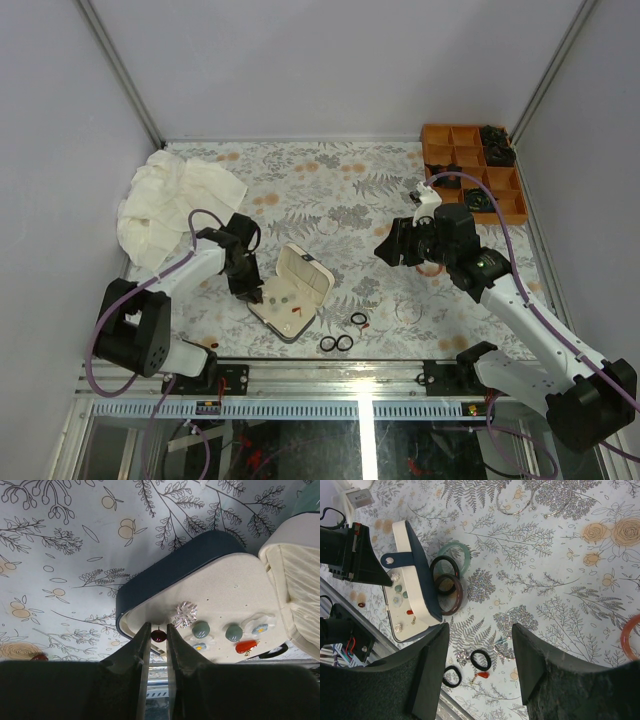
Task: Organize the mixed jewelry
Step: Place the jewelry in the jewelry box.
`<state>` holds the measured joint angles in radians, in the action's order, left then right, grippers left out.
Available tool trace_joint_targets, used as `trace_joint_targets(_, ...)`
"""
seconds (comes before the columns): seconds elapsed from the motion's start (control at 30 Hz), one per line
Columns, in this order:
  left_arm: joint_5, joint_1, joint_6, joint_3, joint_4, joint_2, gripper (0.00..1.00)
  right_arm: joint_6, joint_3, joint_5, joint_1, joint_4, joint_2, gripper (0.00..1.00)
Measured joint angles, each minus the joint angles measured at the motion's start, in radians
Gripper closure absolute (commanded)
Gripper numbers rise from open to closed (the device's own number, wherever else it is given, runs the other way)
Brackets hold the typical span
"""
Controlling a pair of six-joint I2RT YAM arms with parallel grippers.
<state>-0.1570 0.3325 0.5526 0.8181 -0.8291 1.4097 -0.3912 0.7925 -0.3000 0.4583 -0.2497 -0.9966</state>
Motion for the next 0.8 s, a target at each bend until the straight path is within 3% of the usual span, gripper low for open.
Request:
trace_joint_targets(0.43, -0.001, 0.000, 0.000, 0.000, -0.005, -0.001, 0.72, 0.000, 0.000, 0.000, 0.000, 0.000, 0.000, 0.38)
trace_joint_targets(0.8, -0.003, 0.002, 0.008, 0.000, -0.012, -0.035, 0.67, -0.001, 0.000, -0.005, 0.000, 0.001, -0.002, 0.37)
